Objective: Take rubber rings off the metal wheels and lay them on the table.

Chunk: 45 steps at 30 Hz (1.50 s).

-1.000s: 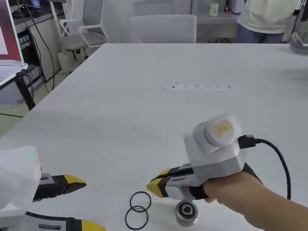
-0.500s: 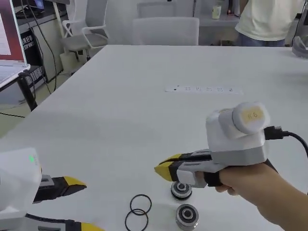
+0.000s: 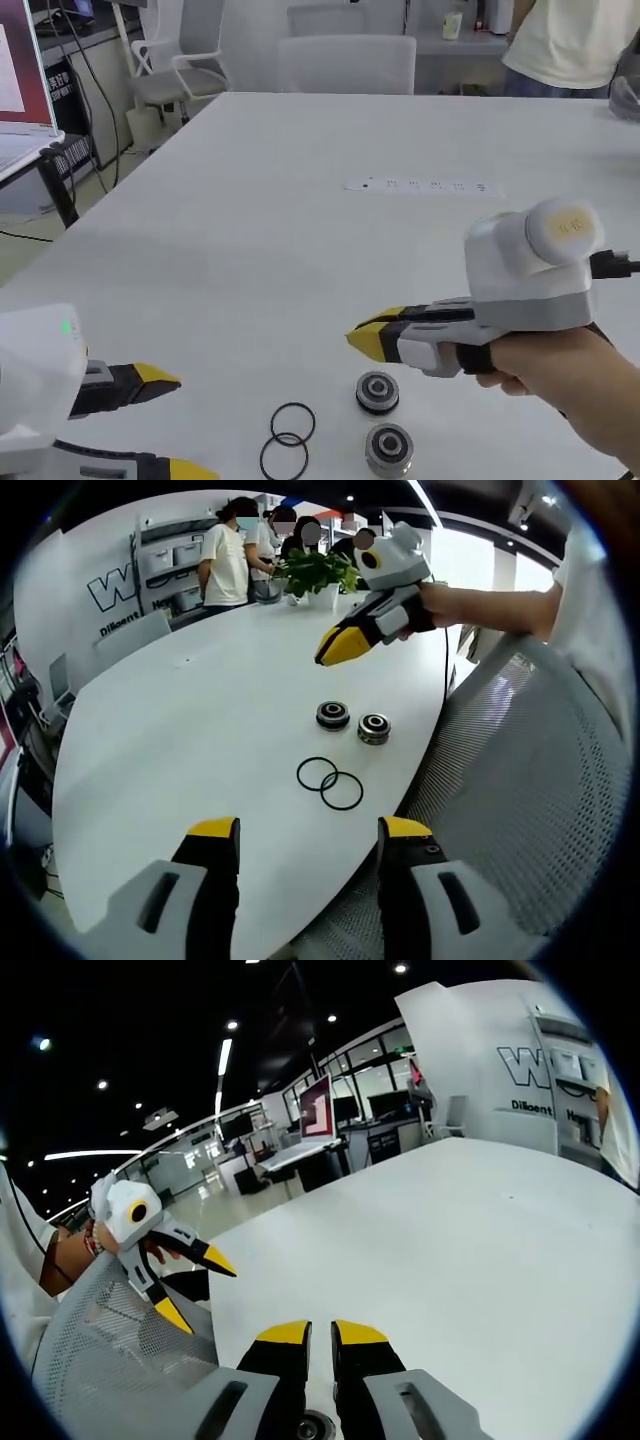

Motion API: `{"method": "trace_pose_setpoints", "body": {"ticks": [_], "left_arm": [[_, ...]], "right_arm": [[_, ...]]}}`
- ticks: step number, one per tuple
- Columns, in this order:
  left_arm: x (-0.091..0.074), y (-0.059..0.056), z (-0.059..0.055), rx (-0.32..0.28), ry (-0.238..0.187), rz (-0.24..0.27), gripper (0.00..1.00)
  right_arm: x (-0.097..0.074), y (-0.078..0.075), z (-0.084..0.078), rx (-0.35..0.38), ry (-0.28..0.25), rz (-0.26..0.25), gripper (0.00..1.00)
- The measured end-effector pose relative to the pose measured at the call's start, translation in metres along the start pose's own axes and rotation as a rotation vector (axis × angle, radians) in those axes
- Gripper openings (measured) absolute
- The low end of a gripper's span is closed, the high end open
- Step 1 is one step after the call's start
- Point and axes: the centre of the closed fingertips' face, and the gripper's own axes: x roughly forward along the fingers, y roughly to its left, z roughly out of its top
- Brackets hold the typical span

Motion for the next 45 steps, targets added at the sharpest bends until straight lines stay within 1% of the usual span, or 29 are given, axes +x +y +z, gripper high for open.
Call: {"method": "trace_pose_setpoints", "body": {"ticks": [5, 9, 12, 15, 18, 20, 22, 24, 26, 27, 29, 32, 34, 36, 38, 40, 41, 42, 43, 45], "left_arm": [[0.0, 0.0, -0.001, 0.006, 0.004, 0.001, 0.52], [0.001, -0.001, -0.001, 0.01, 0.005, -0.008, 0.52], [0.001, -0.002, 0.001, 0.009, -0.006, -0.018, 0.53], [0.001, -0.004, 0.007, -0.007, -0.037, -0.037, 0.54], [0.0, -0.004, 0.01, -0.003, -0.05, -0.039, 0.54], [0.0, -0.005, 0.012, 0.003, -0.055, -0.05, 0.55], [0.0, -0.006, 0.015, 0.01, -0.065, -0.056, 0.57], [-0.001, -0.004, 0.021, 0.017, -0.079, -0.056, 0.57], [-0.002, -0.001, 0.029, 0.019, -0.098, -0.053, 0.57], [-0.003, 0.0, 0.034, 0.021, -0.112, -0.052, 0.57], [-0.004, 0.001, 0.041, 0.03, -0.125, -0.053, 0.57], [-0.006, 0.004, 0.056, 0.064, -0.145, -0.049, 0.57], [-0.006, 0.007, 0.062, 0.082, -0.156, -0.047, 0.57], [-0.003, 0.01, 0.066, 0.086, -0.158, -0.042, 0.57], [-0.001, 0.014, 0.072, 0.103, -0.161, -0.039, 0.57], [0.003, 0.016, 0.08, 0.125, -0.169, -0.038, 0.57], [0.005, 0.017, 0.085, 0.136, -0.176, -0.039, 0.57], [0.006, 0.017, 0.087, 0.14, -0.179, -0.04, 0.57], [0.008, 0.016, 0.093, 0.148, -0.188, -0.043, 0.57], [0.014, 0.012, 0.101, 0.166, -0.201, -0.065, 0.57]], "right_arm": [[-0.007, -0.01, 0.005, 0.02, -0.027, -0.025, 0.05], [-0.011, -0.022, 0.002, 0.038, -0.03, -0.053, 0.05], [-0.013, -0.03, -0.002, 0.043, -0.02, -0.074, 0.05], [-0.015, -0.038, -0.009, 0.06, -0.006, -0.09, 0.05], [-0.015, -0.048, -0.02, 0.064, 0.028, -0.116, 0.05], [-0.015, -0.05, -0.026, 0.061, 0.05, -0.124, 0.05], [-0.016, -0.051, -0.029, 0.066, 0.058, -0.126, 0.05], [-0.016, -0.054, -0.034, 0.074, 0.067, -0.134, 0.05], [-0.017, -0.057, -0.038, 0.07, 0.084, -0.143, 0.05], [-0.017, -0.058, -0.042, 0.065, 0.097, -0.148, 0.05], [-0.017, -0.059, -0.046, 0.065, 0.11, -0.148, 0.05], [-0.017, -0.059, -0.05, 0.064, 0.119, -0.146, 0.05], [-0.017, -0.059, -0.052, 0.069, 0.121, -0.142, 0.05], [-0.017, -0.059, -0.054, 0.071, 0.129, -0.142, 0.06], [-0.017, -0.059, -0.059, 0.064, 0.147, -0.146, 0.05], [-0.017, -0.059, -0.062, 0.062, 0.156, -0.144, 0.06], [-0.017, -0.058, -0.062, 0.063, 0.159, -0.142, 0.06], [-0.017, -0.058, -0.062, 0.064, 0.16, -0.141, 0.06], [-0.017, -0.058, -0.062, 0.064, 0.159, -0.142, 0.06], [-0.017, -0.056, -0.06, 0.069, 0.154, -0.143, 0.06]]}}
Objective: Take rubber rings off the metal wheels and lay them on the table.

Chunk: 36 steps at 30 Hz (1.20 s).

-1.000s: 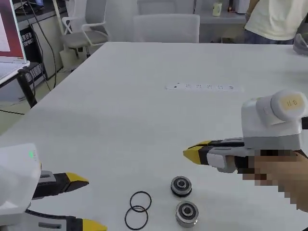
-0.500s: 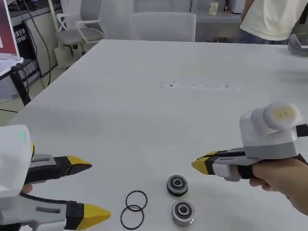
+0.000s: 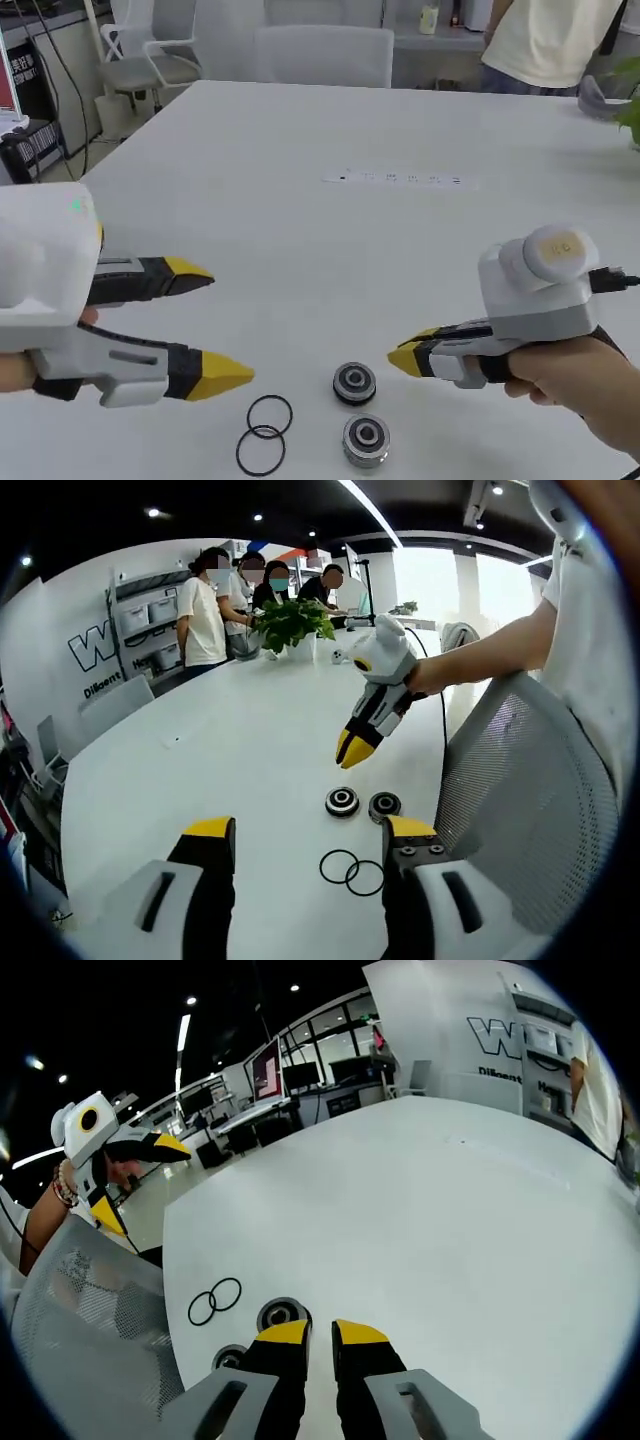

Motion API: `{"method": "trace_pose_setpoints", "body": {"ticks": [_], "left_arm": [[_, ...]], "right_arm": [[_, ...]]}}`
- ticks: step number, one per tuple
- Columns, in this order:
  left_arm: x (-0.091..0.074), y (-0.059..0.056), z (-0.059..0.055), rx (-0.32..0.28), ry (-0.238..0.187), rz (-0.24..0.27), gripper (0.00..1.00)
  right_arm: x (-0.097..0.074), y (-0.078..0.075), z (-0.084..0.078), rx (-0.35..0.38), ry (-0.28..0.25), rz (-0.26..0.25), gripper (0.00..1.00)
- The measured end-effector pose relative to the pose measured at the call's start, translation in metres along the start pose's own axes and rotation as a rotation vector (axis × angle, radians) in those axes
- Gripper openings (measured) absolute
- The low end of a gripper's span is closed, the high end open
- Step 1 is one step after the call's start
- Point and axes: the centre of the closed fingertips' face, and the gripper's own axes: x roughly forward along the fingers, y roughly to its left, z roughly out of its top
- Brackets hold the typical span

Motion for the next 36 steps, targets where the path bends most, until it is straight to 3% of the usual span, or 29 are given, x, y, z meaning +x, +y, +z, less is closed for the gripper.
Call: {"method": "trace_pose_setpoints", "body": {"ticks": [11, 18, 26, 32, 36], "left_arm": [[0.038, -0.003, 0.029, 0.112, -0.008, -0.099, 0.56], [0.063, 0.0, 0.043, 0.138, -0.032, -0.131, 0.55], [0.09, -0.009, 0.036, 0.138, -0.007, -0.186, 0.54], [0.1, -0.013, 0.02, 0.137, -0.008, -0.195, 0.54], [0.104, -0.013, 0.009, 0.07, -0.037, -0.185, 0.53]], "right_arm": [[-0.015, 0.001, 0.015, 0.025, -0.054, -0.006, 0.07], [-0.018, -0.004, 0.01, 0.051, -0.064, -0.021, 0.06], [-0.013, -0.005, -0.002, 0.068, -0.04, -0.013, 0.06], [-0.011, -0.005, -0.008, 0.062, -0.038, 0.007, 0.07], [-0.008, -0.003, -0.015, 0.046, -0.023, 0.025, 0.07]]}}
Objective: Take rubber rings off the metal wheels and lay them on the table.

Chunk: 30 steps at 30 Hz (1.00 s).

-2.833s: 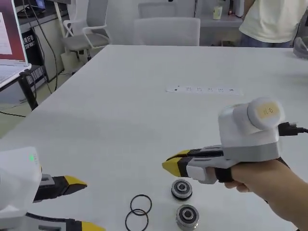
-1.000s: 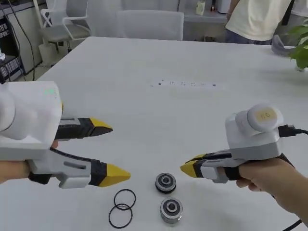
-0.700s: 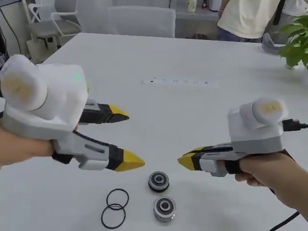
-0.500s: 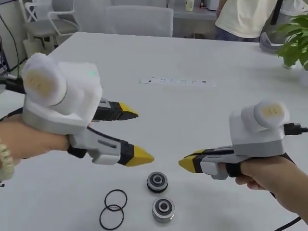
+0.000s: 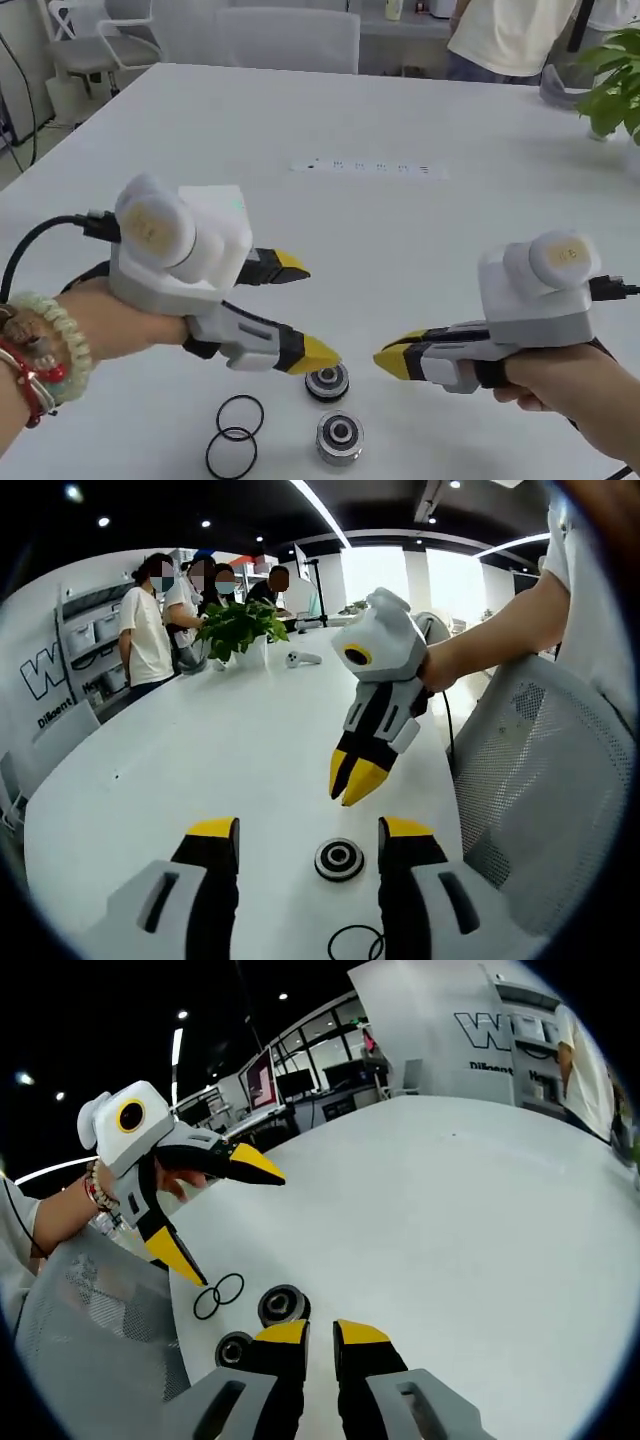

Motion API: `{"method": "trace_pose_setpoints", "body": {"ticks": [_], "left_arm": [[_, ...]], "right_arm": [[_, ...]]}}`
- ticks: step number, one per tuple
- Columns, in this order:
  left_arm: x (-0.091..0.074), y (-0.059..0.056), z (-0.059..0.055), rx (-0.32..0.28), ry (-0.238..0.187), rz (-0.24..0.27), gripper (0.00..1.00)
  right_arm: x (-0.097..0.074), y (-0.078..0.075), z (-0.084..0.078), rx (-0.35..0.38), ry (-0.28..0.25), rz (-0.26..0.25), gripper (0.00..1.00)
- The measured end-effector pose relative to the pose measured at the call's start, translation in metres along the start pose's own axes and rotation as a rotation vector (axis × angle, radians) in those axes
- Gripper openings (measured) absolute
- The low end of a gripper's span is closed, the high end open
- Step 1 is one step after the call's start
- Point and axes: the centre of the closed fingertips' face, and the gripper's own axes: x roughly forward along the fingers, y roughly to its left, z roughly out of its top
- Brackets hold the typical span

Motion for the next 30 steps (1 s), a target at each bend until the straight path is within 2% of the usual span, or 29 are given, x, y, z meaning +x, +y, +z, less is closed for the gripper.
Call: {"method": "trace_pose_setpoints", "body": {"ticks": [5, 9, 18, 23, 30], "left_arm": [[0.002, -0.001, -0.009, 0.018, 0.002, 0.0, 0.51], [0.004, 0.0, -0.014, 0.003, -0.011, -0.002, 0.45], [0.01, -0.001, -0.025, 0.033, 0.018, 0.011, 0.39], [0.018, -0.008, -0.035, 0.038, 0.044, -0.012, 0.36], [0.025, -0.019, -0.036, 0.067, 0.049, -0.041, 0.28]], "right_arm": [[0.003, 0.005, -0.004, -0.026, 0.012, 0.027, 0.08], [0.006, 0.005, -0.011, -0.027, 0.029, 0.035, 0.09], [0.012, 0.01, -0.02, -0.067, 0.064, 0.048, 0.11], [0.016, 0.015, -0.026, -0.107, 0.075, 0.067, 0.13], [0.023, 0.025, -0.028, -0.166, 0.089, 0.096, 0.15]]}}
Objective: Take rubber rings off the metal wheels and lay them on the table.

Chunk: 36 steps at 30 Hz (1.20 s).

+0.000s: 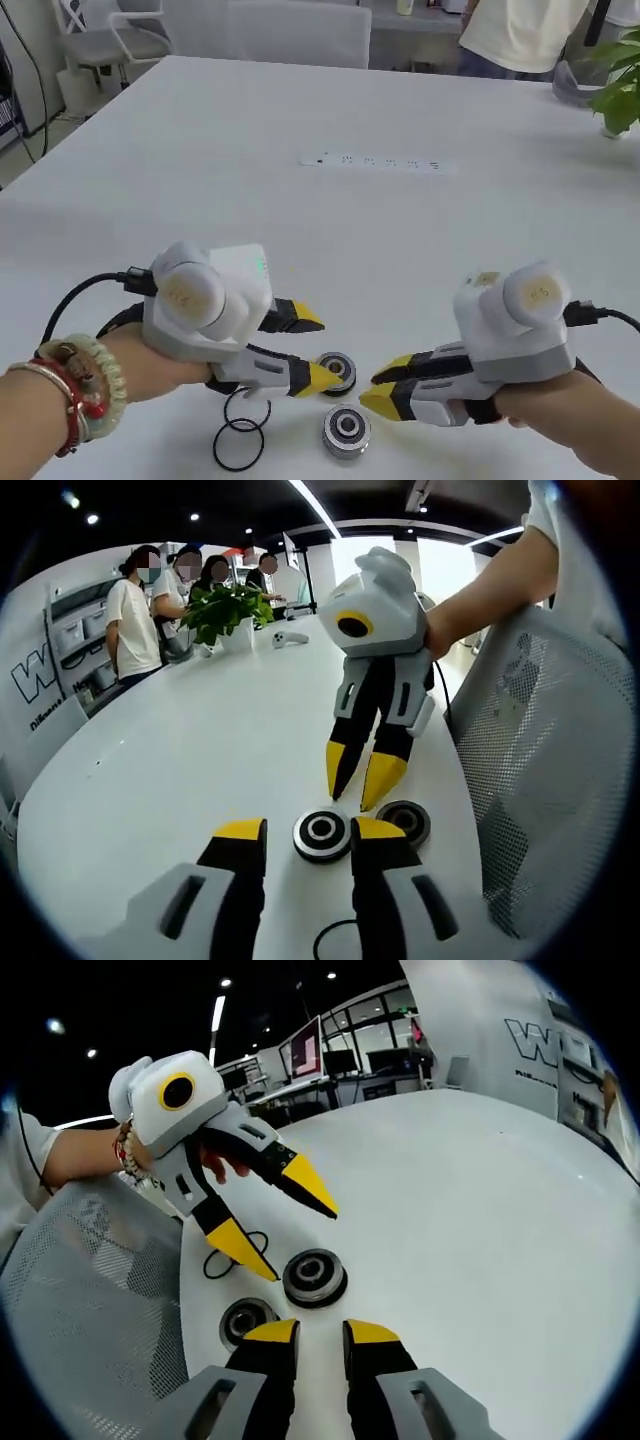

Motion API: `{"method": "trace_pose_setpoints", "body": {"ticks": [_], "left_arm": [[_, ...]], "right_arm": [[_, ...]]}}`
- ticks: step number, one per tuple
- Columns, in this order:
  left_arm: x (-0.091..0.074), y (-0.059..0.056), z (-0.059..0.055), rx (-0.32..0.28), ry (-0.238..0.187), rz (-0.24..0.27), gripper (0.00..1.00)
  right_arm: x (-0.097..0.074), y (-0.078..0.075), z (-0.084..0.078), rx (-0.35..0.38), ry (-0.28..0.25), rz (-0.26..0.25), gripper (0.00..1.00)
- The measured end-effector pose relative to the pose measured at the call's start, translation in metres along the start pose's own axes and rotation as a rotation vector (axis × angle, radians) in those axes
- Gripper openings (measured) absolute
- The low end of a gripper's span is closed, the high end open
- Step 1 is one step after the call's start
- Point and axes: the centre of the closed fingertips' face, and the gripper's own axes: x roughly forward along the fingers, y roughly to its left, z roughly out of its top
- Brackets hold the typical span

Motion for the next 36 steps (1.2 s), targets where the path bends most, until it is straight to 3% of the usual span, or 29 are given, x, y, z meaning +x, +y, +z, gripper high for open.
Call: {"method": "trace_pose_setpoints", "body": {"ticks": [3, 10, 14, 15, 16, 18, 25, 36], "left_arm": [[0.003, 0.0, -0.001, 0.003, 0.003, 0.001, 0.24], [0.008, -0.002, -0.01, -0.055, 0.006, -0.005, 0.17], [0.009, -0.003, -0.005, -0.074, -0.013, -0.008, 0.15], [0.011, -0.004, -0.006, -0.06, 0.0, -0.007, 0.14], [0.01, -0.003, -0.014, -0.031, 0.042, -0.003, 0.12], [0.012, -0.006, -0.012, -0.052, 0.017, -0.014, 0.1], [0.012, -0.004, -0.011, -0.069, 0.015, -0.012, 0.08], [0.016, -0.001, -0.006, -0.07, 0.01, 0.02, 0.07]], "right_arm": [[0.003, 0.001, 0.002, -0.018, -0.003, -0.007, 0.16], [0.005, -0.001, 0.007, -0.006, -0.033, -0.013, 0.18], [0.008, -0.001, 0.007, -0.011, -0.034, -0.017, 0.17], [0.008, -0.001, 0.008, -0.013, -0.038, -0.019, 0.17], [0.008, -0.001, 0.008, -0.013, -0.038, -0.019, 0.17], [0.009, -0.001, 0.008, -0.013, -0.04, -0.019, 0.16], [0.009, 0.0, 0.015, -0.011, -0.067, -0.012, 0.19], [0.011, -0.006, 0.014, -0.135, -0.05, -0.057, 0.17]]}}
